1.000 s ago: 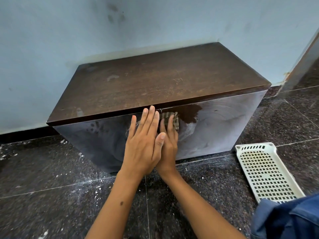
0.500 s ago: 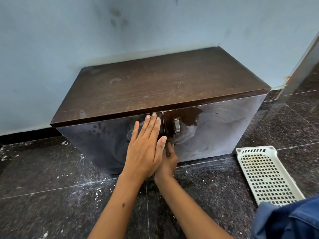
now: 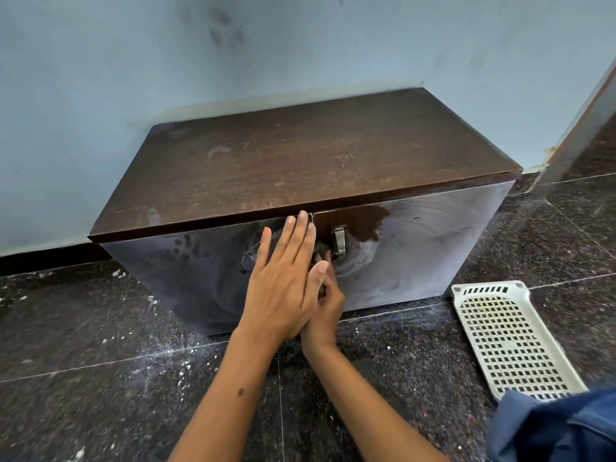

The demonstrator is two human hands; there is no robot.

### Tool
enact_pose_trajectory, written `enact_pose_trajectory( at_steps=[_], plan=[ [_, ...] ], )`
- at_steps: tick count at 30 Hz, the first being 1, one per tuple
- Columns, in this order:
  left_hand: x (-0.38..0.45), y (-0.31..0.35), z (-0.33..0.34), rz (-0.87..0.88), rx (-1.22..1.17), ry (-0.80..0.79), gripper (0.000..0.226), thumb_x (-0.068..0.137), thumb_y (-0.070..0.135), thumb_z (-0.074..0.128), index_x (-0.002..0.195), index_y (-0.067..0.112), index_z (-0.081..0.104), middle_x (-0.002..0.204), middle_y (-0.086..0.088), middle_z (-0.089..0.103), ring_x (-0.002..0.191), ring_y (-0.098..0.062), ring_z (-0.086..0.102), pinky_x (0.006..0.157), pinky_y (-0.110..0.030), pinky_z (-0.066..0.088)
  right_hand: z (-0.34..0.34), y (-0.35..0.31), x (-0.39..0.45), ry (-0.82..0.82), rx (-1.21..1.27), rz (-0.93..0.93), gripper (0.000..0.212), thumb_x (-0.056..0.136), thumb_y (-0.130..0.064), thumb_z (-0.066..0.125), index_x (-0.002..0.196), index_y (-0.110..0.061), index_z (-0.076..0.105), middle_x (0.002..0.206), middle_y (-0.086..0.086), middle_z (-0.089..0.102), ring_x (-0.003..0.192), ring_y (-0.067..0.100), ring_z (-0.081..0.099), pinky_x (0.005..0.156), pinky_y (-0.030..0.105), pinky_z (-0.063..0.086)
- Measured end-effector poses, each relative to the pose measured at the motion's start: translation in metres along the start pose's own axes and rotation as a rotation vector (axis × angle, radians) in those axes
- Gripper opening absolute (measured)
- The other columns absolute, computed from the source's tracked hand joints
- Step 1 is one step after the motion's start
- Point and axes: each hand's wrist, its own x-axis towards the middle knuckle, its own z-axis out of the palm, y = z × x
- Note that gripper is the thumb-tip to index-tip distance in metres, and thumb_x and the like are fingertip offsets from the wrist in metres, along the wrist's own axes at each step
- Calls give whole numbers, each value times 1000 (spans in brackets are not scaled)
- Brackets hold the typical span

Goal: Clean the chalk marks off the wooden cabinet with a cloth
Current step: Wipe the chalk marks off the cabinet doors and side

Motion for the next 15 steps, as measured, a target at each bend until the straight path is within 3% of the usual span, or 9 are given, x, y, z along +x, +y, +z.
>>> enact_pose_trajectory(
  at_steps=[4,6,8,11,15],
  plan=[
    [2,5,13,44,76,-26,62,100,41,11,147,5,29,156,-8,21,145,-21,16,116,-43,7,-40,17,12,369,-103,72,36,92,-5,55,128,-7,56,140,5,49,127,20,48,102,26,39],
    [2,6,20,42,86,-39,62,101,41,11,146,5,30,156,-9,23,145,-22,18,116,-43,8,-45,3,15,407,-294,-138,37,93,-7,54,131,-8,53,143,5,43,129,21,44,99,21,36],
    [1,6,26,42,90,-43,62,101,41,11,146,4,31,155,-10,24,144,-23,20,115,-43,9,-40,-19,21,339,-433,-482,37,94,-12,54,131,-11,52,143,7,39,130,19,42,101,20,38],
    [0,4,33,50,106,-31,59,99,36,20,146,2,30,155,-12,22,144,-24,20,114,-44,12,-33,-38,37,129,-632,-913,35,93,-8,51,128,-6,55,139,13,40,132,21,38,109,30,36],
    [-1,2,33,49,135,-24,58,99,35,24,147,4,28,156,-9,20,145,-23,17,116,-43,7,-55,-26,59,19,-944,-1103,36,93,-8,46,128,-6,56,138,10,37,131,25,36,109,37,33]
  ],
)
